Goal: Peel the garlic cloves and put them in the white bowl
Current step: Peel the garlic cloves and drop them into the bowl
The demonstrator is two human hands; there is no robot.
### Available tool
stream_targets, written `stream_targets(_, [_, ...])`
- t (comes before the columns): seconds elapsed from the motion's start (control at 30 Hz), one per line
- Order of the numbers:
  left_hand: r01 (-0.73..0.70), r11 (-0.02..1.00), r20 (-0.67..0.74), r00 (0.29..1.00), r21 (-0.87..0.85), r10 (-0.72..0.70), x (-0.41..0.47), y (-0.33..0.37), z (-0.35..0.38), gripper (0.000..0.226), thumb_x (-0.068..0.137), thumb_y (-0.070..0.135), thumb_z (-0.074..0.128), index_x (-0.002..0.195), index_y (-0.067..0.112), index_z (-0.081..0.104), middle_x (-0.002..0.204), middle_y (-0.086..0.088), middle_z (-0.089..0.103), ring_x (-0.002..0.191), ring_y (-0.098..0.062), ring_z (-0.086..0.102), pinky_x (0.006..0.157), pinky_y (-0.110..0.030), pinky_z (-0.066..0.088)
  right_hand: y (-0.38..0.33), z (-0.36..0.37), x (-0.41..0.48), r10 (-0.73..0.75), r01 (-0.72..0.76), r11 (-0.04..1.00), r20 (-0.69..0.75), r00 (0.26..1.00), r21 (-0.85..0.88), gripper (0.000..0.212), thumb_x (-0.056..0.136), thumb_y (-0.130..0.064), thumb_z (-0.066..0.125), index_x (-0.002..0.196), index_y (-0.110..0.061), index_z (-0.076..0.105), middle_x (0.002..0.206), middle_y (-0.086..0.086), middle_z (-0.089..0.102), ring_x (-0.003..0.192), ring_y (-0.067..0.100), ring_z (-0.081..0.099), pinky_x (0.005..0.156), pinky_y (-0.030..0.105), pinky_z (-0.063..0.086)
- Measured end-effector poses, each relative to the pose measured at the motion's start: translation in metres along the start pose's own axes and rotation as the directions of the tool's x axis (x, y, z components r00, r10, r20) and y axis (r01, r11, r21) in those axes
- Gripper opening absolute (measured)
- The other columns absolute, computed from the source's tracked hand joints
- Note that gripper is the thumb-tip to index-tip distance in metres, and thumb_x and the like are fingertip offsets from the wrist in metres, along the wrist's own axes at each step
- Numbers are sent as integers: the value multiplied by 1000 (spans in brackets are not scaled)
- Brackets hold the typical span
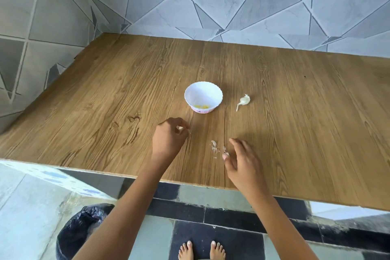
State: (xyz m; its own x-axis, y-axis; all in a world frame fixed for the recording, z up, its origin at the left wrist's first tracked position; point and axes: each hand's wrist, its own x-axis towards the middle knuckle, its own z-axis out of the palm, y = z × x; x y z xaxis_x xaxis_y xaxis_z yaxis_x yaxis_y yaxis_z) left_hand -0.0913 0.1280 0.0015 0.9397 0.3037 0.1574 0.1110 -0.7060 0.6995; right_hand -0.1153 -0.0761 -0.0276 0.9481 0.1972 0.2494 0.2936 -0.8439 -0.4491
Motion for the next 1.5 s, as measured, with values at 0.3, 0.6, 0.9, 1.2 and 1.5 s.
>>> stream_targets(0.3, [-40, 994, 90, 995, -100, 49, -16, 9, 4, 5, 78, 9, 71, 81, 14, 71, 87, 10, 66, 62, -7, 55, 64, -25, 48, -17, 10, 4, 88, -83, 996, 129, 988, -43, 42, 90, -11, 59, 130, 1, 52, 131, 17, 52, 122, 31, 49, 102, 40, 42])
stream_targets(0.6, [-39, 988, 83, 995, -151, 52, -16, 4, -3, 7, 79, 9, 71, 81, 16, 72, 85, 11, 67, 66, -16, 61, 68, -27, 49, -30, 10, 20, -202, 221, 973, 224, 953, -65, 51, 85, 2, 57, 134, -11, 51, 142, 7, 46, 127, 25, 47, 106, 38, 39])
stream_targets(0.9, [-43, 986, 121, 991, -161, 63, -14, 7, -2, 6, 81, 8, 69, 83, 13, 72, 82, 19, 59, 61, -9, 57, 58, -6, 40, 2, -3, 14, -309, 322, 947, 255, 916, -9, 39, 78, 11, 64, 112, -9, 68, 123, 6, 63, 104, 21, 64, 91, 31, 52])
stream_targets(1.2, [441, 600, 389, 894, -667, -225, -22, 21, 4, 15, 94, 13, 56, 90, 3, 66, 77, -3, 63, 72, -12, 57, 66, -20, 50, -6, -7, 23, -214, 194, 947, 55, 975, 256, 22, 81, 8, 65, 95, -7, 73, 89, 3, 69, 74, 9, 65, 66, 6, 48])
stream_targets(1.5, [665, -250, 709, 633, -704, -312, -16, 33, 11, 41, 101, 25, 33, 75, 5, 57, 66, -7, 56, 64, -16, 55, 57, -25, 52, -73, 2, 38, -282, 309, 916, -137, 950, 257, 26, 76, -14, 63, 100, -21, 72, 80, -8, 73, 68, 15, 68, 58, 28, 55])
